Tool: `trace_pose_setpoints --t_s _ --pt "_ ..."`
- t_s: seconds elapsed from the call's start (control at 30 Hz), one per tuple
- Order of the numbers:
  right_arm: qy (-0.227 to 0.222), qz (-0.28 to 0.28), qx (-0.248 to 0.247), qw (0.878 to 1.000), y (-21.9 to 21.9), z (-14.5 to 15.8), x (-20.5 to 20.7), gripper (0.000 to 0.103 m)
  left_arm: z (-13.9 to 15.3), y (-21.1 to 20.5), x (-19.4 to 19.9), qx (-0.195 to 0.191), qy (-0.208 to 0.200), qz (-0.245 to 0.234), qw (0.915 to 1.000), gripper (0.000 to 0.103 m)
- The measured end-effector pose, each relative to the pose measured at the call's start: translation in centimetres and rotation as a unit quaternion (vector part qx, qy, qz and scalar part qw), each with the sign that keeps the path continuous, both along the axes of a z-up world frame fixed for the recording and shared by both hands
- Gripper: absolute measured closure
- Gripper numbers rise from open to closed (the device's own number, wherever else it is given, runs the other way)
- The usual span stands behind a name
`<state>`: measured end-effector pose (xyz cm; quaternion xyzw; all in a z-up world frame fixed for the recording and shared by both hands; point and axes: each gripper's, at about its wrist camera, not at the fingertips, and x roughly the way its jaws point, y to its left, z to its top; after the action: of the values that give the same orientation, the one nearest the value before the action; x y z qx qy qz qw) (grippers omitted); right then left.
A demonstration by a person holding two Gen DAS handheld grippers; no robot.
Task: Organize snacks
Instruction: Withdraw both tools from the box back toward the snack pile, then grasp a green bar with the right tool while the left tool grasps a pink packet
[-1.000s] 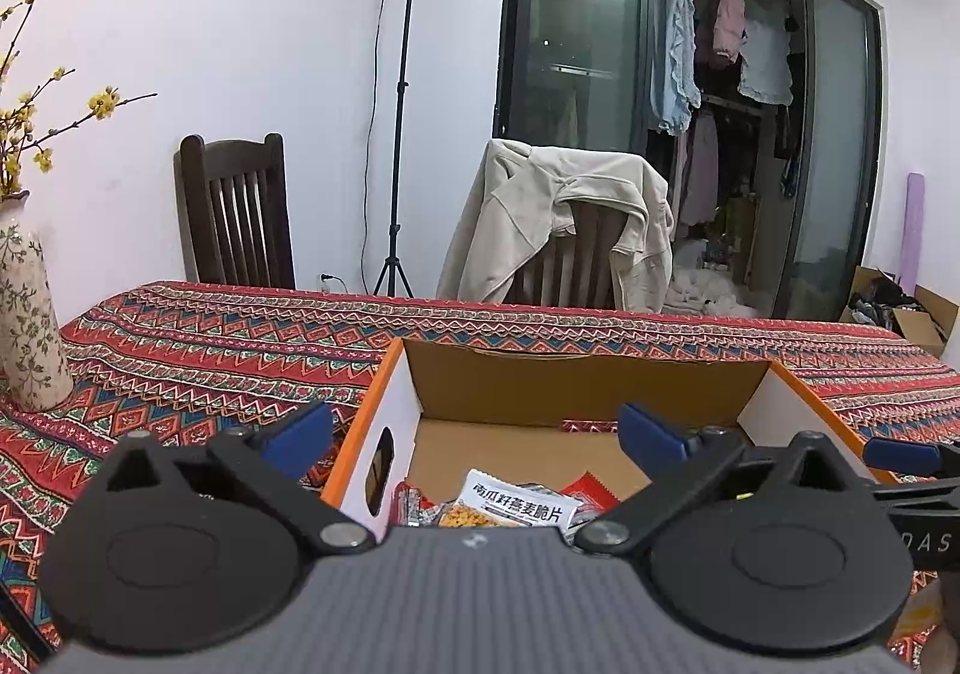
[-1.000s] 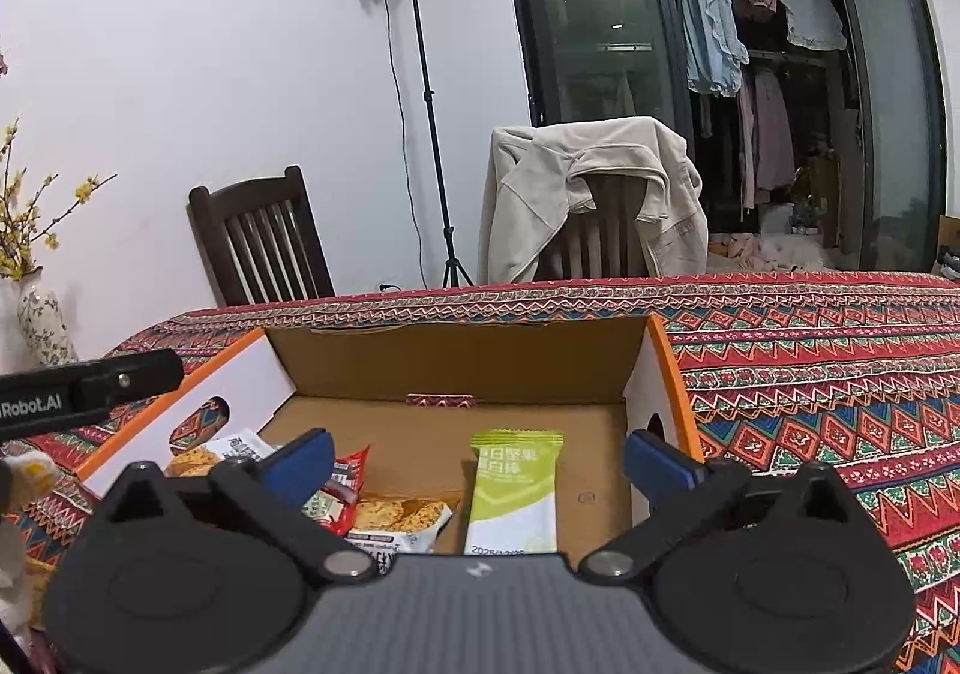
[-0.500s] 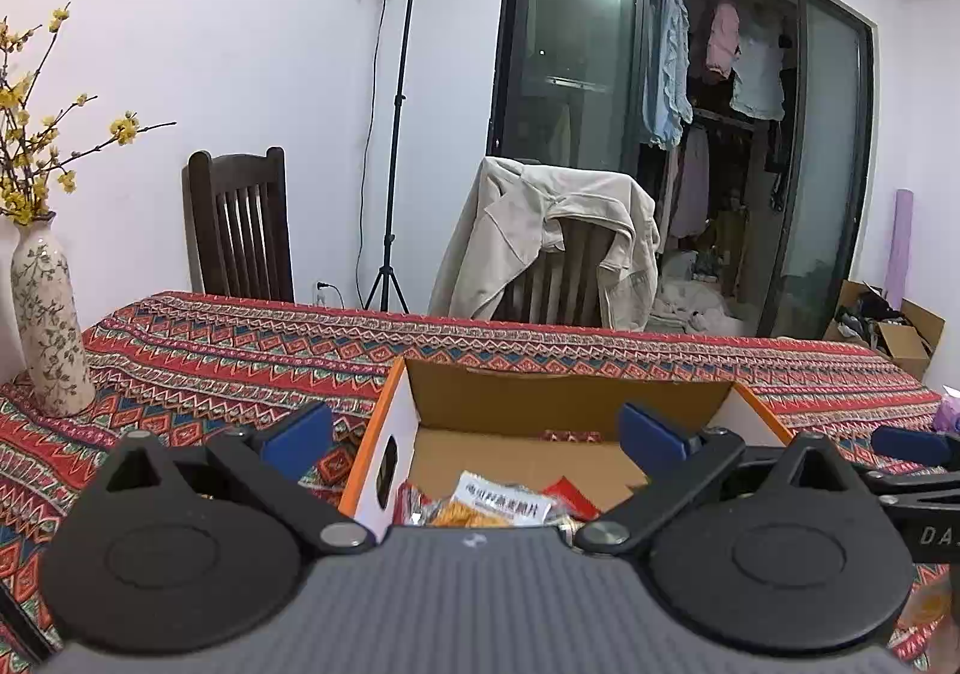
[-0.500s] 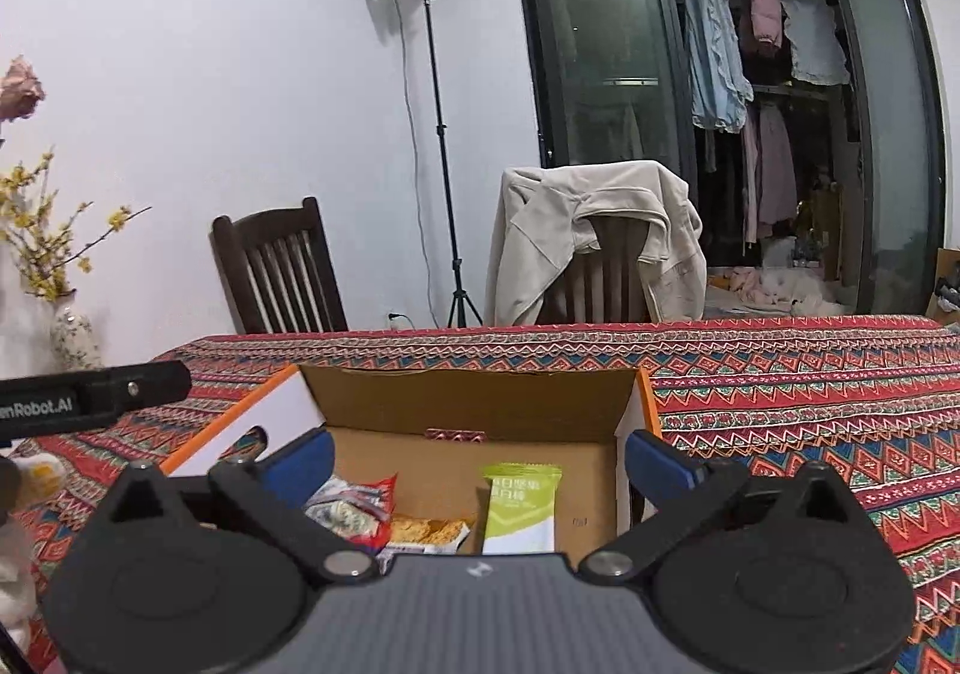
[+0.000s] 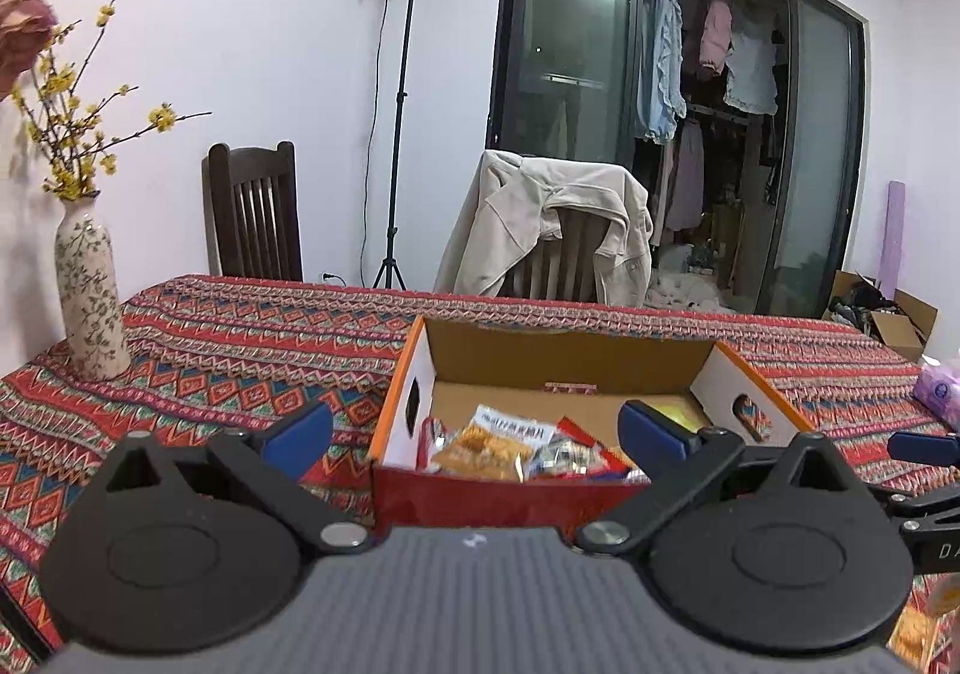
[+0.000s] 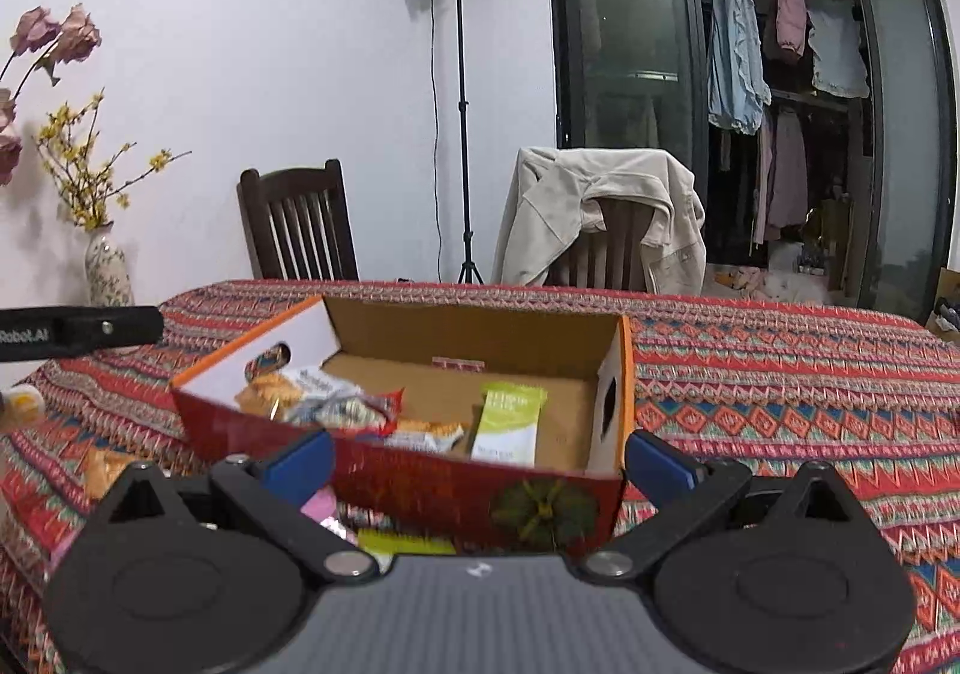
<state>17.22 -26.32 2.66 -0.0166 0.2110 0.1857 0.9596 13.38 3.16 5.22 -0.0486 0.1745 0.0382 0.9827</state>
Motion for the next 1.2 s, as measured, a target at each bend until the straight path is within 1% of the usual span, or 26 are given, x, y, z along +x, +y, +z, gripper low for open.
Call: trace_pose_setpoints --t_s 0.2,0.3,0.53,0.67,0.7,0.77,0.8,0.9,0.97,1.0,1.1,1.2 --pt "0.019 0.0 0.0 1.0 -0.8 -1.5 -1.9 0.0 -1.5 0.6 -2.0 0.008 0.012 0.003 0.9999 0.0" --pt "0.027 0.005 -0.002 1.0 -0.7 -2.1 -2.7 0.0 -2.5 0.9 -2.7 0.003 0.025 0.005 0.9997 0.0" --pt "0.049 0.025 -0.013 0.998 0.7 -3.7 -3.9 0.0 -4.8 1.9 -3.5 -0.004 0.055 0.013 0.9984 0.0" --pt "0.067 0.026 -0.029 0.997 2.0 -4.7 -3.8 0.0 -5.5 2.0 -3.7 -0.007 0.065 0.013 0.9978 0.0" --pt "0.071 0.022 -0.036 0.997 2.3 -4.9 -3.7 0.001 -5.6 2.0 -3.7 -0.008 0.067 0.013 0.9976 0.0" --pt "0.075 0.017 -0.043 0.996 2.9 -5.1 -3.6 0.008 -5.8 2.1 -3.6 -0.011 0.07 0.013 0.9974 0.0" --pt "0.076 0.017 -0.044 0.996 3.1 -5.2 -3.6 0.014 -5.8 2.1 -3.6 -0.012 0.071 0.012 0.9974 0.0" --pt "0.076 0.022 -0.049 0.996 3.8 -5.3 -3.7 0.023 -5.9 2.1 -3.6 -0.013 0.071 0.01 0.9973 0.0" --pt "0.076 0.026 -0.057 0.995 4.3 -5.5 -3.8 0.031 -5.9 2.0 -3.6 -0.013 0.072 0.009 0.9973 0.0" --pt "0.076 0.027 -0.062 0.995 4.6 -5.6 -3.8 0.037 -5.9 2.0 -3.5 -0.013 0.073 0.009 0.9972 0.0" --pt "0.065 0.028 -0.088 0.994 5.4 -5.9 -4.2 0.041 -6.0 2.0 -3.5 -0.013 0.075 0.008 0.9971 0.0" --pt "0.054 0.03 -0.118 0.991 6.2 -6.1 -4.6 0.043 -6.0 1.9 -3.5 -0.012 0.077 0.006 0.997 0.0"
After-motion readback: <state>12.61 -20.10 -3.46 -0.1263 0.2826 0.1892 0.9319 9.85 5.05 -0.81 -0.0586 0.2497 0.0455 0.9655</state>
